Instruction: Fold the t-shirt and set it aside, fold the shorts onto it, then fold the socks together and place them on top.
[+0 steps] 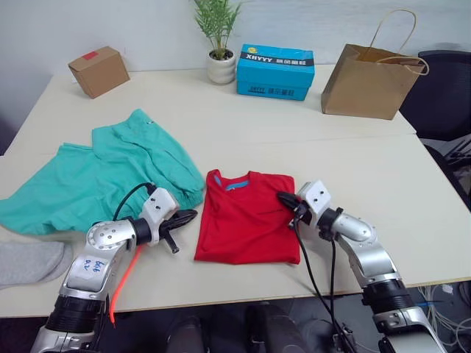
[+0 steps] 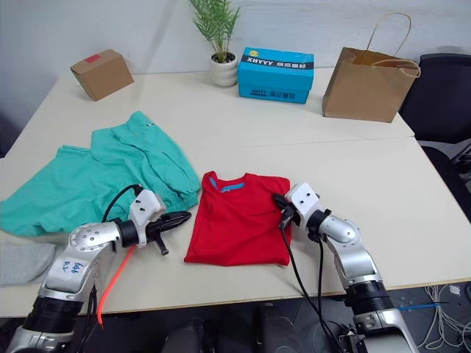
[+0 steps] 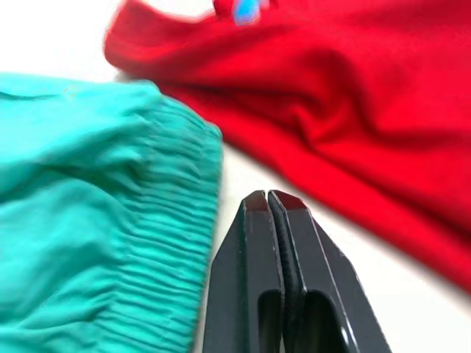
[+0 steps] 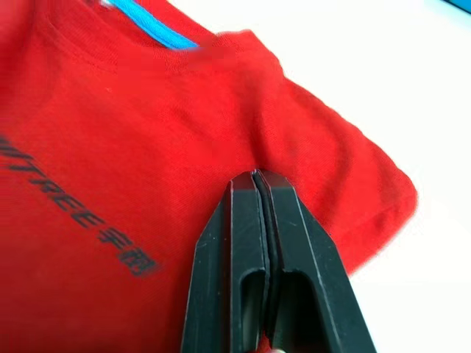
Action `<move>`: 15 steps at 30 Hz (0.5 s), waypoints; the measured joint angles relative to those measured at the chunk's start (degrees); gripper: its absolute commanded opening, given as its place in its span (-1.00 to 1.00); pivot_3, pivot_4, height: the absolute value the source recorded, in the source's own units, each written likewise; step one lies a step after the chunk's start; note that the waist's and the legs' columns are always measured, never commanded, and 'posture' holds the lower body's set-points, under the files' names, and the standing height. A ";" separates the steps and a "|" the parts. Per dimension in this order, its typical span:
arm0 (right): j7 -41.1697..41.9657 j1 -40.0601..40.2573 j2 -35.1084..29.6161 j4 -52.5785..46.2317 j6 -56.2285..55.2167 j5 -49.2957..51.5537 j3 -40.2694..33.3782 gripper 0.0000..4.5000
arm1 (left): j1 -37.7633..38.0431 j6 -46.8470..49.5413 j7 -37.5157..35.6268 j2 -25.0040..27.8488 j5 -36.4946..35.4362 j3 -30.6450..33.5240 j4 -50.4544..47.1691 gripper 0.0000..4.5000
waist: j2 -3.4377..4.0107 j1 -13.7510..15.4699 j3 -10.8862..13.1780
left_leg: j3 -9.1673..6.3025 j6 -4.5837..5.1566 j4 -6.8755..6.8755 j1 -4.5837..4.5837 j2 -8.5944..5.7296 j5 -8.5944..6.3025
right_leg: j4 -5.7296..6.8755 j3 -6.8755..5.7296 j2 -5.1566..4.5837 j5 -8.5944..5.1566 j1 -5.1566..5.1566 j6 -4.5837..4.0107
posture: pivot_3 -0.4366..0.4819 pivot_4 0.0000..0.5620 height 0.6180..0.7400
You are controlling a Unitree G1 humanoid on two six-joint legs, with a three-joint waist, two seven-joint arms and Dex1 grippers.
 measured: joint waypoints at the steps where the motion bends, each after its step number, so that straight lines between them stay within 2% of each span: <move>1: 1.23 0.39 0.48 -1.53 -0.15 0.68 0.68 -1.00 | -1.02 0.08 -1.23 -0.78 -1.69 -0.21 -1.40 -0.98 | -0.01 0.08 0.00 | -0.01 0.01 0.02 -0.03 0.00 -0.01 | -0.03 -0.01 0.00 0.01 0.00 0.01 | -0.05 -0.47 1.00; 4: 3.23 1.75 1.45 -5.54 -0.65 1.63 2.31 -1.00 | -4.32 0.15 -2.44 -2.43 -2.62 -2.65 -2.89 -0.98 | -0.01 0.06 0.00 | 0.00 0.01 0.04 0.00 -0.02 -0.01 | -0.02 0.00 0.00 0.01 0.03 0.03 | -0.05 -0.47 1.00; 7: 3.13 2.71 1.88 -5.97 -0.50 1.01 3.51 -1.00 | -5.93 -0.49 -1.74 -3.41 -0.30 -5.69 -1.30 -0.98 | -0.01 -0.09 0.00 | 0.00 0.01 0.03 0.02 -0.02 -0.01 | -0.02 0.01 0.02 0.01 0.02 0.02 | -0.05 -0.47 1.00; 11: -0.10 0.79 3.69 -2.01 -1.09 -2.17 4.13 -1.00 | -7.63 -0.05 2.40 -5.49 5.77 -10.40 4.43 -0.98 | -0.01 -0.40 0.01 | 0.04 0.00 0.03 0.03 -0.01 0.00 | 0.03 0.04 0.04 0.01 -0.01 0.02 | -0.05 -0.47 1.00; 15: -6.36 -4.72 4.84 5.43 -0.71 -4.00 1.59 -1.00 | -4.70 0.04 3.26 -4.48 7.96 -11.82 3.09 -0.98 | -0.02 -0.39 0.00 | 0.03 -0.02 0.02 0.06 0.04 0.01 | 0.04 0.05 0.06 -0.01 -0.01 -0.01 | -0.05 -0.47 1.00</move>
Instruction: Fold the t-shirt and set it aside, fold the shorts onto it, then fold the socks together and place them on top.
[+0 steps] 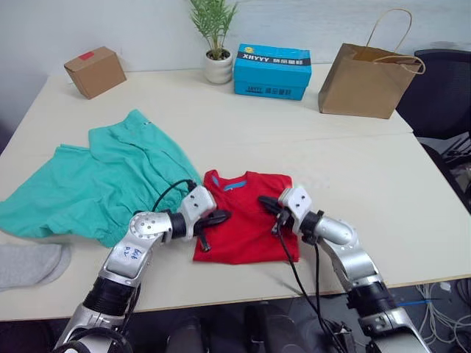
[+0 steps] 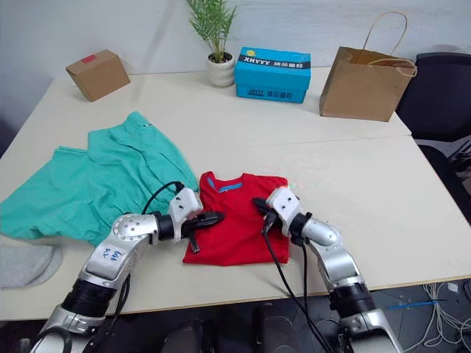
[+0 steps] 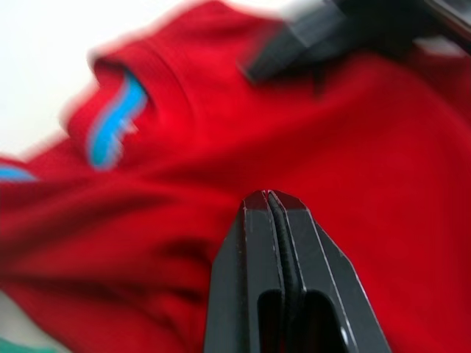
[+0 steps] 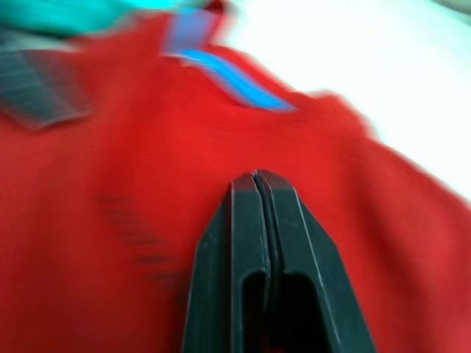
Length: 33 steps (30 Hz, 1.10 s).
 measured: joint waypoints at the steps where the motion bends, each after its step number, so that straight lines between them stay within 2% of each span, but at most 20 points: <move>1: -0.98 -0.79 -0.12 1.48 -0.22 -0.45 -0.64 -1.00 | 0.33 -0.19 0.16 0.11 0.04 0.18 -0.15 -0.98 | 0.00 0.09 0.00 | 0.00 0.00 0.01 0.00 0.00 0.00 | 0.00 0.00 0.00 0.00 0.01 0.00 | -0.05 -0.47 1.00; 8: -7.18 -4.85 -1.96 9.56 -0.36 -1.91 -4.64 -1.00 | 4.14 -1.78 1.77 0.15 -0.06 2.49 -1.68 -0.98 | -0.03 0.25 -0.02 | 0.00 0.04 0.05 0.06 -0.05 0.01 | 0.01 0.01 -0.09 0.02 0.11 0.02 | -0.05 -0.47 1.00; 15: -6.99 -7.07 -2.41 13.33 -0.55 -0.68 -7.41 -1.00 | 4.92 -2.13 1.16 0.76 -0.97 4.10 -1.71 -0.98 | -0.03 0.17 -0.02 | 0.00 0.04 0.01 0.05 -0.05 0.02 | 0.03 0.01 -0.08 0.02 0.09 0.01 | -0.05 -0.47 1.00; 17: -4.31 -6.37 -2.66 12.59 -1.15 1.50 -8.10 -1.00 | 5.25 -2.10 0.09 1.75 -2.09 5.34 -1.68 -0.98 | 0.01 0.01 0.00 | 0.01 0.03 -0.03 0.04 -0.04 0.02 | 0.02 0.01 -0.06 0.02 0.05 0.01 | -0.05 -0.47 1.00; 20: 3.00 -3.60 -2.81 5.56 -1.12 5.95 -7.40 -1.00 | 5.38 -1.77 -4.38 2.06 -7.41 8.06 -2.04 -0.98 | 0.12 -0.03 0.07 | 0.01 0.01 -0.09 -0.05 -0.01 0.02 | 0.00 0.00 -0.01 0.01 -0.06 0.01 | -0.05 -0.47 1.00; 22: 8.34 -1.77 -2.86 -2.20 1.28 8.42 -4.47 -1.00 | 3.53 -1.35 -7.51 2.01 -11.34 9.01 -2.55 -0.98 | 0.12 0.09 0.08 | -0.01 -0.01 -0.07 -0.05 0.02 0.02 | -0.02 -0.01 0.01 0.01 -0.05 0.01 | -0.05 -0.47 1.00; 24: 11.27 -0.34 -3.03 -7.93 4.31 8.42 -0.41 -1.00 | -0.24 -1.61 -8.00 0.87 -12.06 8.86 -1.81 -0.98 | 0.12 0.23 0.07 | -0.03 -0.01 0.00 -0.04 0.01 0.02 | -0.01 -0.02 0.01 0.02 0.01 0.02 | -0.05 -0.47 1.00; 27: 11.22 1.51 -2.13 -10.36 7.15 6.15 4.49 -1.00 | -4.89 -3.30 -7.35 -1.14 -9.77 7.09 1.56 -0.98 | 0.10 0.51 0.06 | -0.03 0.04 0.02 -0.04 -0.09 0.00 | -0.05 -0.02 -0.08 0.04 0.04 0.06 | -0.05 -0.47 1.00; 33: 7.26 1.23 -1.77 -6.87 6.74 2.93 4.97 -1.00 | -7.18 -4.72 -2.86 -4.66 -1.50 0.54 10.91 -0.98 | 0.10 0.19 0.07 | 0.04 0.12 0.01 -0.10 -0.07 -0.05 | -0.12 -0.01 -0.07 0.05 -0.04 0.07 | -0.05 -0.47 1.00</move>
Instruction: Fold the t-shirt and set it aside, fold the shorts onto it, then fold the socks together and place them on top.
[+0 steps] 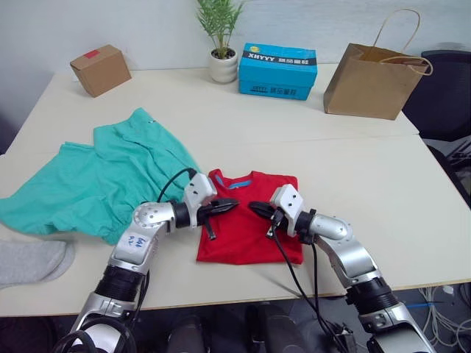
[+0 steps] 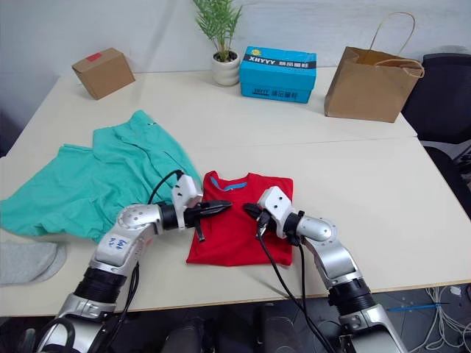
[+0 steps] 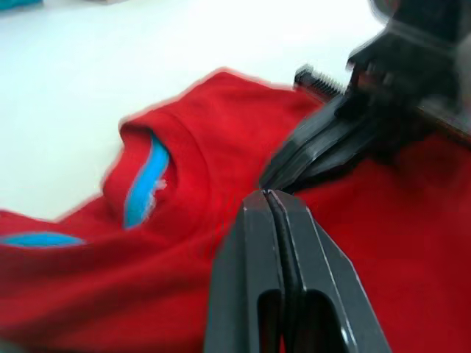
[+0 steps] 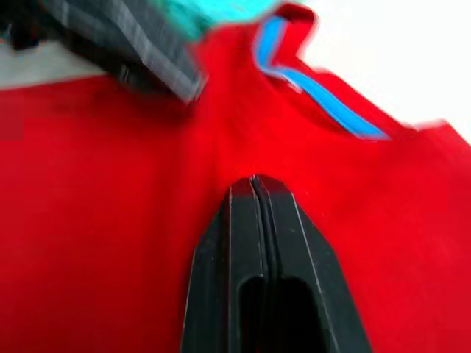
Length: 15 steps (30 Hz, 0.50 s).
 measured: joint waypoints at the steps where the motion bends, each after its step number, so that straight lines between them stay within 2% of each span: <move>1: -0.76 -0.49 -0.01 0.91 -0.24 -0.39 -0.51 -1.00 | 0.12 -0.17 0.50 0.00 0.83 -0.52 0.60 -0.98 | 0.00 -0.07 0.00 | 0.00 -0.01 0.01 0.02 0.03 0.00 | 0.01 0.00 0.03 0.00 0.00 -0.01 | -0.05 -0.47 1.00; 6: -5.63 -3.33 -1.00 7.67 -0.93 -0.61 -6.25 -1.00 | 5.36 0.70 1.47 2.61 1.20 0.46 -4.84 -0.98 | -0.02 -0.12 -0.02 | -0.01 -0.05 0.01 0.13 0.05 0.02 | 0.05 0.01 0.02 -0.01 0.10 -0.02 | -0.05 -0.47 1.00; 10: -6.71 -4.89 -2.46 12.43 -1.38 -0.26 -10.02 -1.00 | 9.85 0.92 0.76 6.47 1.00 1.93 -8.79 -0.98 | -0.01 -0.18 -0.06 | -0.01 -0.06 -0.03 0.25 0.05 0.02 | 0.06 0.02 0.01 -0.02 0.20 -0.04 | -0.05 -0.47 1.00; 15: -7.04 -6.65 -2.65 16.73 -3.00 -0.06 -11.97 -1.00 | 13.38 1.00 0.62 7.90 -0.02 3.97 -11.31 -0.98 | 0.04 -0.19 -0.13 | -0.01 -0.06 -0.03 0.26 0.04 0.02 | 0.05 0.03 0.00 -0.02 0.21 -0.04 | -0.05 -0.47 1.00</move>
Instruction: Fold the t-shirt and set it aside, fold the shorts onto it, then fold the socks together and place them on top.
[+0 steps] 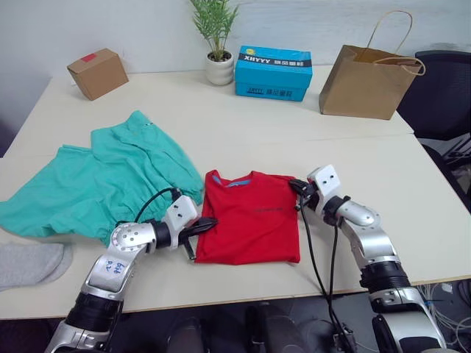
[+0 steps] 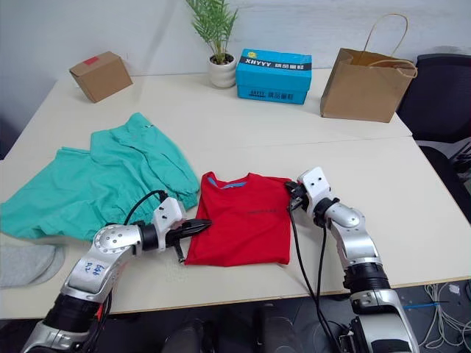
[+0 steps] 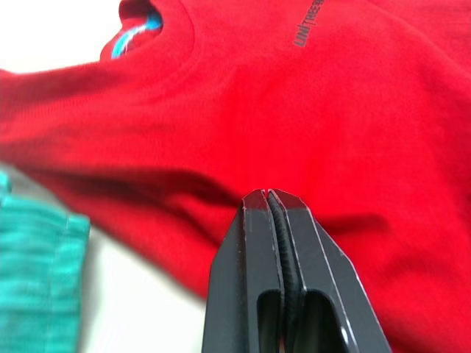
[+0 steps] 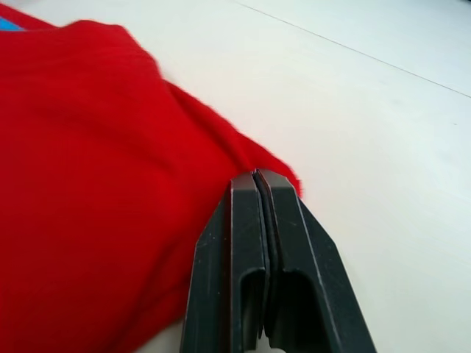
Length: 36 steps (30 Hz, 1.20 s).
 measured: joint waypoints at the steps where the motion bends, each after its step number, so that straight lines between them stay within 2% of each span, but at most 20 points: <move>1: 0.05 -0.10 -0.13 0.59 -0.65 0.16 -0.47 -1.00 | 0.39 -0.09 -0.21 0.30 -0.28 0.23 -0.29 -0.98 | 0.00 0.03 0.00 | 0.00 0.00 -0.01 0.00 0.00 0.00 | 0.00 0.00 0.00 0.00 0.00 0.00 | -0.05 -0.47 1.00; 3: 1.26 0.16 -0.41 0.62 -1.75 1.33 -1.10 -1.00 | 0.73 -0.83 -1.19 0.27 -1.45 1.25 -0.62 -0.98 | 0.02 0.07 0.01 | 0.00 0.00 -0.03 -0.03 0.00 0.00 | -0.02 0.00 0.00 0.00 -0.02 0.00 | -0.05 -0.47 1.00; 5: 5.24 2.12 -0.57 -3.41 -2.75 4.55 -2.17 -1.00 | 1.34 -2.05 -3.24 -0.79 -3.87 2.28 -0.02 -0.98 | 0.11 0.20 0.07 | -0.01 0.00 -0.04 -0.20 -0.01 0.00 | -0.02 -0.01 0.00 0.00 -0.18 0.01 | -0.05 -0.47 1.00; 9: 12.37 7.35 -1.38 -17.68 -0.39 9.63 -0.35 -1.00 | -1.64 -1.15 -6.39 -2.88 -10.58 4.34 -0.91 -0.98 | 0.12 0.31 0.09 | -0.07 0.00 -0.02 -0.26 0.01 0.00 | -0.06 -0.04 0.03 0.00 -0.20 0.02 | -0.05 -0.47 1.00; 12: 13.81 11.29 -1.20 -23.47 2.19 9.38 4.24 -1.00 | -5.27 -1.04 -5.89 -3.57 -10.86 4.60 -0.83 -0.98 | 0.11 0.28 0.08 | -0.07 0.00 0.01 -0.24 -0.01 -0.01 | -0.05 -0.04 0.02 0.02 -0.16 0.03 | -0.05 -0.47 1.00; 15: 12.76 12.49 0.05 -24.16 3.40 6.40 8.27 -1.00 | -7.84 -0.66 -4.22 -4.47 -7.81 2.06 1.85 -0.98 | 0.11 0.13 0.08 | -0.03 0.01 0.01 -0.22 -0.03 -0.01 | -0.04 -0.02 0.01 0.02 -0.16 0.04 | -0.05 -0.47 1.00; 17: 11.02 11.57 1.03 -22.39 3.32 4.31 9.07 -1.00 | -8.54 -1.19 -2.95 -5.32 -4.97 -0.09 5.18 -0.98 | 0.10 0.16 0.09 | -0.03 0.01 0.01 -0.22 -0.02 0.00 | -0.05 -0.03 0.03 0.02 -0.19 0.04 | -0.05 -0.47 1.00; 21: 5.40 5.59 5.29 -11.66 0.89 1.73 8.50 -1.00 | -10.59 -2.22 2.41 -9.22 -0.55 -1.74 12.06 -0.98 | 0.09 0.16 0.09 | -0.02 0.01 0.06 -0.22 -0.01 0.00 | -0.02 -0.03 0.04 0.02 -0.19 0.03 | -0.05 -0.47 1.00; 24: -0.37 -1.21 5.66 -1.88 -0.92 -0.45 6.51 -1.00 | -13.10 -1.74 7.53 -11.02 1.94 -1.59 14.30 -0.98 | 0.06 0.18 0.07 | -0.02 0.07 0.13 -0.18 -0.03 0.03 | 0.01 -0.02 -0.01 0.05 -0.13 0.01 | -0.05 -0.47 1.00; 27: -4.50 -5.05 4.95 4.76 -2.02 -0.62 3.07 -1.00 | -12.96 -0.59 9.01 -11.07 2.26 -1.19 13.80 -0.98 | 0.04 0.18 0.06 | -0.02 0.05 0.08 -0.16 -0.03 0.04 | 0.02 -0.02 -0.01 0.05 -0.12 0.01 | -0.05 -0.47 1.00; 32: -6.49 -6.94 3.13 11.10 -4.20 -0.14 -0.55 -1.00 | -10.23 0.01 9.50 -10.06 2.28 -0.98 10.16 -0.98 | 0.03 0.17 0.04 | 0.00 0.04 0.07 -0.12 -0.02 0.04 | 0.02 -0.02 -0.01 0.05 -0.09 0.01 | -0.05 -0.47 1.00; 36: -2.26 -3.99 0.79 8.59 -4.74 3.69 -4.09 -1.00 | -8.73 -1.58 8.50 -9.80 1.28 0.05 9.16 -0.98 | 0.04 0.24 0.05 | 0.00 0.04 0.01 -0.16 -0.02 0.04 | -0.01 -0.02 0.00 0.05 -0.12 0.02 | -0.05 -0.47 1.00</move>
